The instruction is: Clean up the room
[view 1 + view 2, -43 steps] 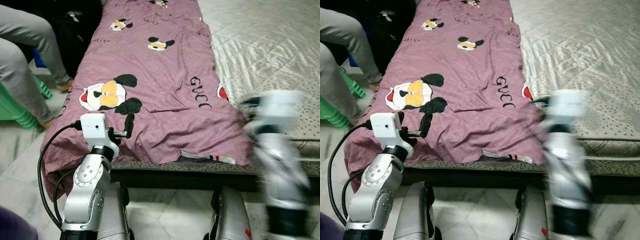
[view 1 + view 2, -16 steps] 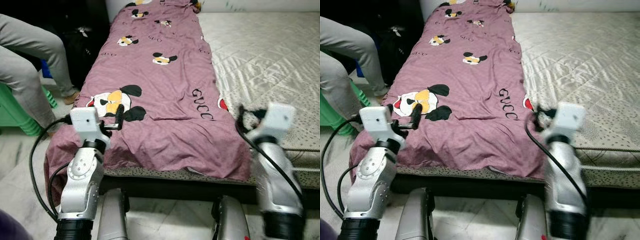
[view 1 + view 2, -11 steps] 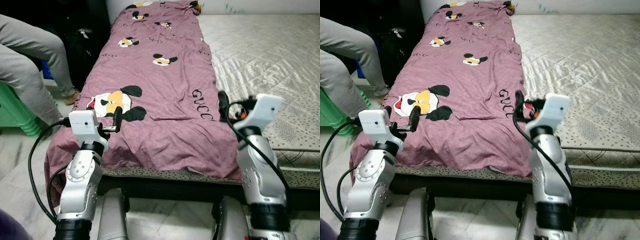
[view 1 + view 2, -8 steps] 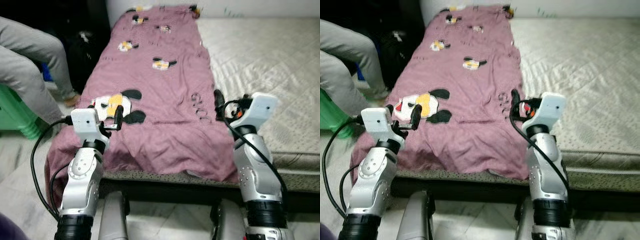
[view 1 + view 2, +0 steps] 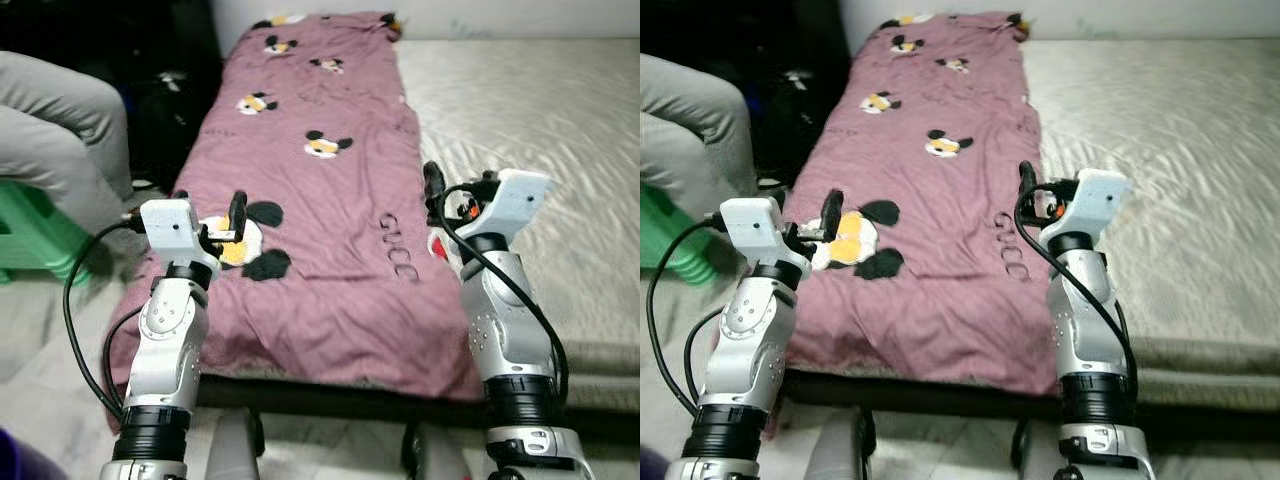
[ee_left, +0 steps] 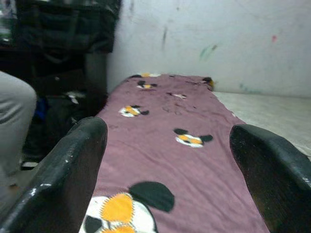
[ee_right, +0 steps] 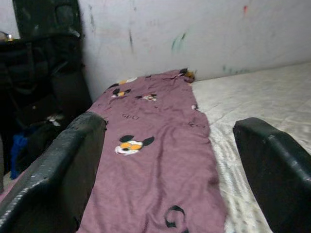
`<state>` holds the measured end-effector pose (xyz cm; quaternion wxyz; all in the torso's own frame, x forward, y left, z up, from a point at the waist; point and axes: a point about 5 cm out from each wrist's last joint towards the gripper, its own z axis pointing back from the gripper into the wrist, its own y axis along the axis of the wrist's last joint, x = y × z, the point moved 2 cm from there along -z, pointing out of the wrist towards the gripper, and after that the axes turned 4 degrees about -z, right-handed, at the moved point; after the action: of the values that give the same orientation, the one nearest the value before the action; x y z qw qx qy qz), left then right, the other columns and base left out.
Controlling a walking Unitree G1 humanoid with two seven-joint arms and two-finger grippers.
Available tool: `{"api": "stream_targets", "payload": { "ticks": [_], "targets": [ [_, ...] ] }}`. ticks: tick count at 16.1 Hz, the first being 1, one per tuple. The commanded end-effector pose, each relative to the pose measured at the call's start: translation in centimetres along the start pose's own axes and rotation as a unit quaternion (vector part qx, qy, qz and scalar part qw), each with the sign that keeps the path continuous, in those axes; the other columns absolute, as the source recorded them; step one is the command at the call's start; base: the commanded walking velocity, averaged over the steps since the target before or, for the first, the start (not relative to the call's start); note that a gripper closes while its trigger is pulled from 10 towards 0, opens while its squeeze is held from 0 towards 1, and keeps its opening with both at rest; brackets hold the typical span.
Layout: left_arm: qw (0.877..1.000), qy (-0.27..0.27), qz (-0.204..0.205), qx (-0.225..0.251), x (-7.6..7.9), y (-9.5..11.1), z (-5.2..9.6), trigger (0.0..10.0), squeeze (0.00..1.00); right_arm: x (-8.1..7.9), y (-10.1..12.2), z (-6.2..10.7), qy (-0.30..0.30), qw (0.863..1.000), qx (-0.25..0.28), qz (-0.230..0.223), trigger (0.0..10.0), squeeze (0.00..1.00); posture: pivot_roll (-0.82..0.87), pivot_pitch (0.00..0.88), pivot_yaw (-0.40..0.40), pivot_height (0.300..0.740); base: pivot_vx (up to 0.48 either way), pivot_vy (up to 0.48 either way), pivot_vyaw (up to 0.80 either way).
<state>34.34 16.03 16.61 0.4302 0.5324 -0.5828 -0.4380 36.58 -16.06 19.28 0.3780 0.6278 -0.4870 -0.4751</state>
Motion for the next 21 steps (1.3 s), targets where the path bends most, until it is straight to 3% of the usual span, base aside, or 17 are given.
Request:
{"api": "stream_targets", "payload": {
  "ticks": [1, 6, 12, 16, 21],
  "targets": [
    [1.0, 0.003, -0.01, 0.008, -0.6, 0.4, -0.2, 10.0, 0.0, -0.7, 0.6, -0.5, 0.007, 1.0, 0.014, 0.001, 10.0, 0.0, -0.05, 0.0, 0.052, 0.684, 0.0, 0.0, 0.0],
    [1.0, -0.011, -0.013, 0.0, 0.0, -0.4, 0.4, 10.0, 0.0, 0.8, -0.1, 0.4, -0.023, 0.999, 0.013, 0.025, 10.0, 0.0, -0.06, 0.0, 0.064, 0.74, 0.0, 0.0, 0.0],
    [0.999, -0.023, -0.024, -0.017, 0.8, -1.1, 0.3, 10.0, 0.0, -0.2, -1.5, 1.0, -0.029, 0.999, 0.004, 0.028, 10.0, 0.0, -0.06, 0.0, 0.083, 0.74, 0.0, 0.0, 0.0],
    [0.997, -0.023, -0.034, -0.059, 1.5, -3.3, 1.2, 10.0, 0.0, 0.7, -3.2, 2.5, -0.043, 0.998, -0.025, 0.045, 10.0, 0.0, -0.08, 0.0, 0.08, 0.74, 0.0, 0.0, 0.0],
    [0.996, -0.037, -0.033, -0.076, 2.5, -4.5, 2.6, 10.0, 0.0, -0.3, -4.0, 3.1, -0.022, 0.998, -0.036, 0.041, 10.0, 0.0, -0.08, 0.0, 0.064, 0.74, 0.0, 0.0, 0.0]
  ]
}}
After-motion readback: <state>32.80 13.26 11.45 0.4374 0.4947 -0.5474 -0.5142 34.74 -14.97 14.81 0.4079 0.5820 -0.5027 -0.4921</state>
